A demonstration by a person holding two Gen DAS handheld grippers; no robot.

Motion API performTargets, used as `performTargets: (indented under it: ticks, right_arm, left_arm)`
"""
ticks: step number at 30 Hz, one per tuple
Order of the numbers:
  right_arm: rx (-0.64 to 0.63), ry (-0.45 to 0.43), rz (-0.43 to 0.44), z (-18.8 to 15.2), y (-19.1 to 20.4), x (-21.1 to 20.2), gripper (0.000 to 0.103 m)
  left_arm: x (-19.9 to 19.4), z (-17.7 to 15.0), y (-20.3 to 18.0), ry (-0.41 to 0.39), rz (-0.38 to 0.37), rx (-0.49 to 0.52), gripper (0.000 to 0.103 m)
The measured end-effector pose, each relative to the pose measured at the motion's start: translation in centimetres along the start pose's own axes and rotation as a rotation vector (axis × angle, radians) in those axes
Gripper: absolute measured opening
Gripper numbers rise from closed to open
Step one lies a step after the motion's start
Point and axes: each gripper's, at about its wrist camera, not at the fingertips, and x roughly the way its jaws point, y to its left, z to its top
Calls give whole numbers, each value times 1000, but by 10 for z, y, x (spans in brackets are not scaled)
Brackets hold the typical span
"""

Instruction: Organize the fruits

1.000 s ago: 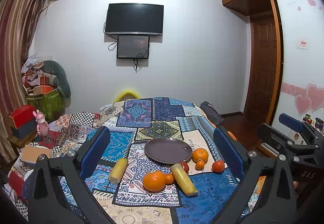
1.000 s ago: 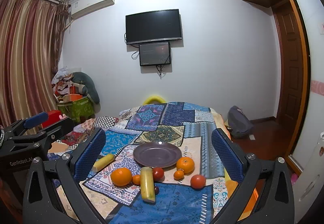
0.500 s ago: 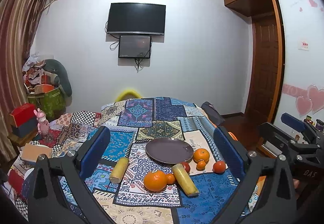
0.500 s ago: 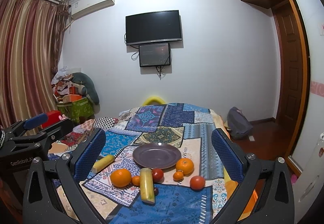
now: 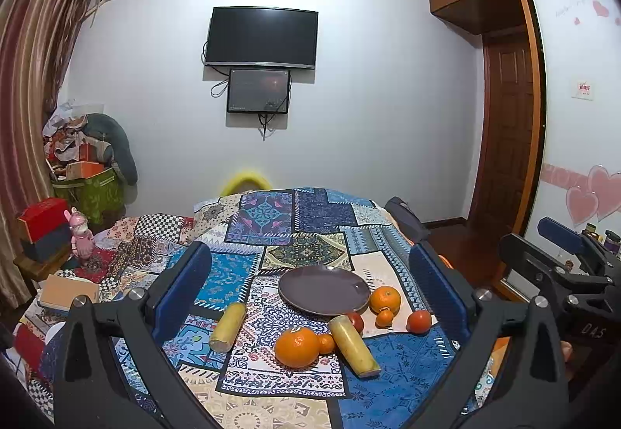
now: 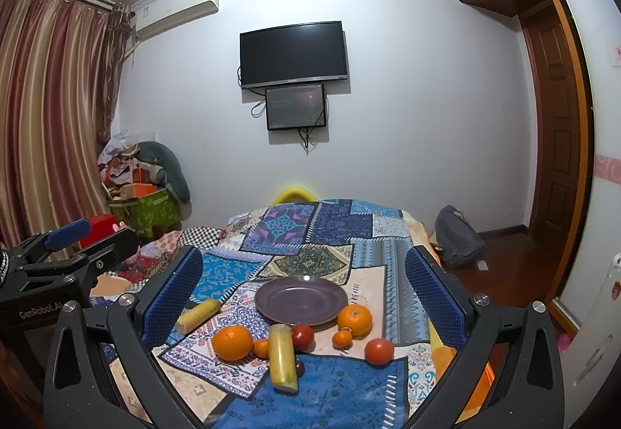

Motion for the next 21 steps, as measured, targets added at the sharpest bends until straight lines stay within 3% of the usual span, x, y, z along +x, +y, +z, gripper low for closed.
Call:
performTargets:
  ticks: [21]
  right_arm:
    - [5,3,0,0,1,1,103]
  left_arm:
    - [-2,1,0,-3,-2,-2,103]
